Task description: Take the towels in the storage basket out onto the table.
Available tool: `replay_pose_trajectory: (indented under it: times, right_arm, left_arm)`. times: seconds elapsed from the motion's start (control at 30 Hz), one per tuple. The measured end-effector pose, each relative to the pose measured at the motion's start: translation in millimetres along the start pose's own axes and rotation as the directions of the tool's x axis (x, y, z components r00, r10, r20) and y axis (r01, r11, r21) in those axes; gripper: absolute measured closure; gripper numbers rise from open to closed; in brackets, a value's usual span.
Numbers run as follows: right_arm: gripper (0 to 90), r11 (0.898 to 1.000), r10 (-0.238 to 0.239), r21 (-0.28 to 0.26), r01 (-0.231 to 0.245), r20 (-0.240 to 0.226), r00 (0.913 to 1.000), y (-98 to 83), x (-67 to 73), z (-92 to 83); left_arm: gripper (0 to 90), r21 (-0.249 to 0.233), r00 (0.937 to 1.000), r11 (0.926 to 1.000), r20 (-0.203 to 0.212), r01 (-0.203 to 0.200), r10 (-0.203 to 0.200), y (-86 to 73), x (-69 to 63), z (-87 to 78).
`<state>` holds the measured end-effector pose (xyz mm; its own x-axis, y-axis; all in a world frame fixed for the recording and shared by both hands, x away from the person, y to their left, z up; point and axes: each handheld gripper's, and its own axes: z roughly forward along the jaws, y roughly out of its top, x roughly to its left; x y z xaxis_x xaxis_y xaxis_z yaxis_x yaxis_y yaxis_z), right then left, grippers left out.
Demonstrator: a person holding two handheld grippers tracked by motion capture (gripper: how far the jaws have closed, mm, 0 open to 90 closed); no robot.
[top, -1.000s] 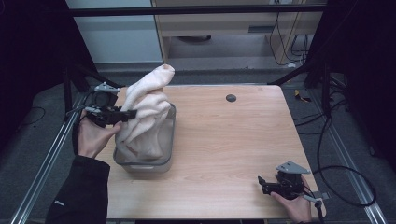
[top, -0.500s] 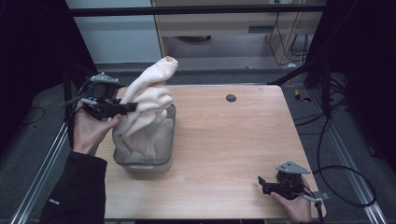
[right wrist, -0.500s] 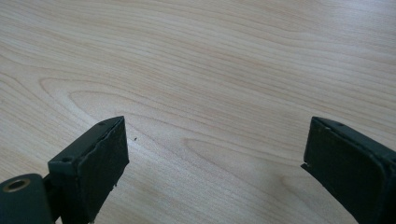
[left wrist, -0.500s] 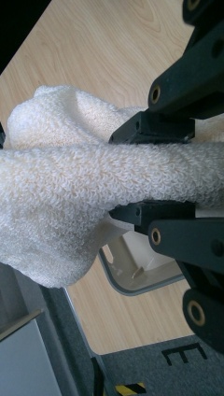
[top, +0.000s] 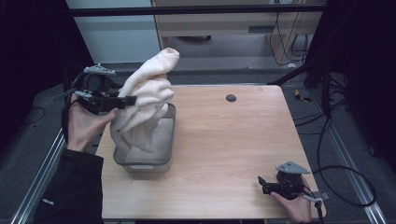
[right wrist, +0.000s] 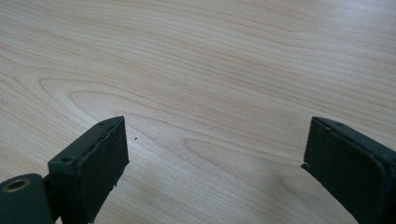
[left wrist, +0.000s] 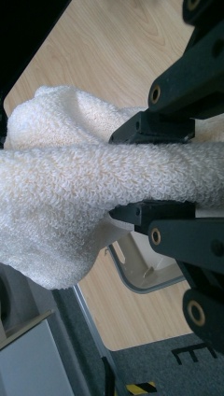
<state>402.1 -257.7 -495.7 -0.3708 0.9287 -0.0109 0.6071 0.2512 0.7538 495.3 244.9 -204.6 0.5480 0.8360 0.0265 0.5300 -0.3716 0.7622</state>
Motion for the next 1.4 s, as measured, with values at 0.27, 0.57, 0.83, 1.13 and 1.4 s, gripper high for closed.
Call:
replay_pose_trajectory:
  times: [0.27,0.57,0.83,1.13,1.4]
  right_arm:
    - [6.4,1.000,0.002,0.001,-0.002,0.000,1.0000,-0.1,0.1,0.0]
    - [6.4,1.000,0.004,0.000,-0.004,-0.001,1.0000,-0.1,0.1,0.1]
    - [6.4,1.000,0.003,0.000,-0.003,-0.001,1.0000,-0.3,0.0,0.0]
    - [6.3,1.000,0.006,-0.001,-0.006,0.002,1.0000,-0.2,-0.3,-0.7]
    - [6.3,1.000,0.001,-0.007,-0.001,0.004,1.0000,-0.4,-1.3,-1.7]
  left_arm:
    - [67.4,-0.028,0.9998,0.9995,0.009,-0.017,0.017,10.5,-6.4,-13.0]
    - [67.4,-0.039,0.9988,0.9986,0.032,-0.035,0.037,21.6,-17.0,-22.0]
    - [67.4,-0.049,0.9954,0.9965,0.064,-0.068,0.071,28.5,-31.2,-23.7]
    - [67.3,-0.075,0.9890,0.9909,0.088,-0.112,0.118,39.2,-51.8,-23.7]
    - [67.3,-0.070,0.9796,0.9867,0.128,-0.147,0.155,47.3,-74.8,-15.0]
